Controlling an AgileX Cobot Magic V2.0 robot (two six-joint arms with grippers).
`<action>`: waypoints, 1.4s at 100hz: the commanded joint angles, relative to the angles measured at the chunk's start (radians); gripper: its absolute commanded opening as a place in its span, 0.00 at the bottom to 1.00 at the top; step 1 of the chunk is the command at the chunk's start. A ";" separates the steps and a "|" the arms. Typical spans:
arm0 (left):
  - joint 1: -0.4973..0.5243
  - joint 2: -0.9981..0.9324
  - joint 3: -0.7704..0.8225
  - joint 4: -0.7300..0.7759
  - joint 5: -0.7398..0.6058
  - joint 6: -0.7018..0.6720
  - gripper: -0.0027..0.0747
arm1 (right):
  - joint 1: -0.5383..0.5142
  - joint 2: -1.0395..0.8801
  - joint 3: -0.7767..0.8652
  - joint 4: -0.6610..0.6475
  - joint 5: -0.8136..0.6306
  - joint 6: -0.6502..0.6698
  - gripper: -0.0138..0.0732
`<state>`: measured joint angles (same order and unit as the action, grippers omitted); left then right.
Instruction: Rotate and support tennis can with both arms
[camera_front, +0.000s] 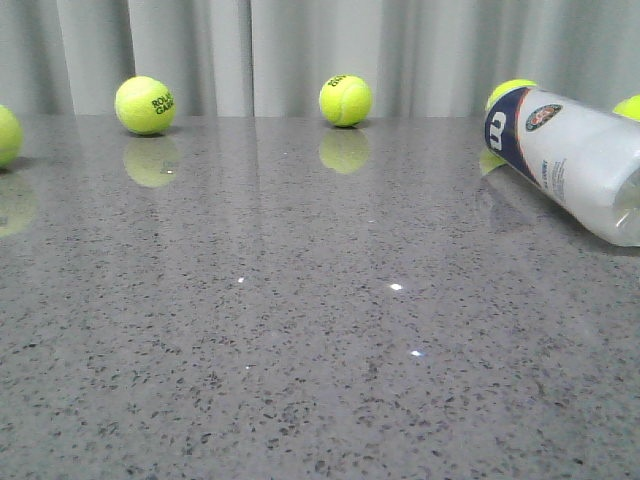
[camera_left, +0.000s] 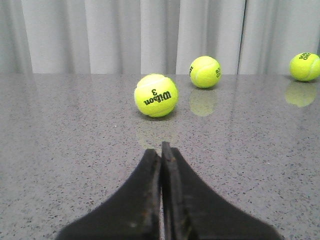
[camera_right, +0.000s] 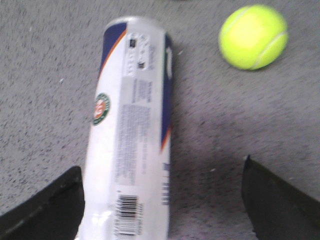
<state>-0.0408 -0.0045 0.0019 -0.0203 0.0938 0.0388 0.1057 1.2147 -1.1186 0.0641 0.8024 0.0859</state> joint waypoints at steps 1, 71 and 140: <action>0.001 -0.028 0.044 -0.007 -0.078 -0.004 0.01 | 0.006 0.061 -0.090 0.050 0.044 -0.011 0.89; 0.001 -0.028 0.044 -0.007 -0.078 -0.004 0.01 | 0.007 0.500 -0.341 0.173 0.188 -0.018 0.75; 0.001 -0.028 0.044 -0.007 -0.078 -0.004 0.01 | 0.233 0.502 -0.532 0.172 0.214 -0.895 0.49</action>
<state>-0.0408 -0.0045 0.0019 -0.0203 0.0938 0.0388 0.2954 1.7590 -1.6138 0.2206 1.0656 -0.5793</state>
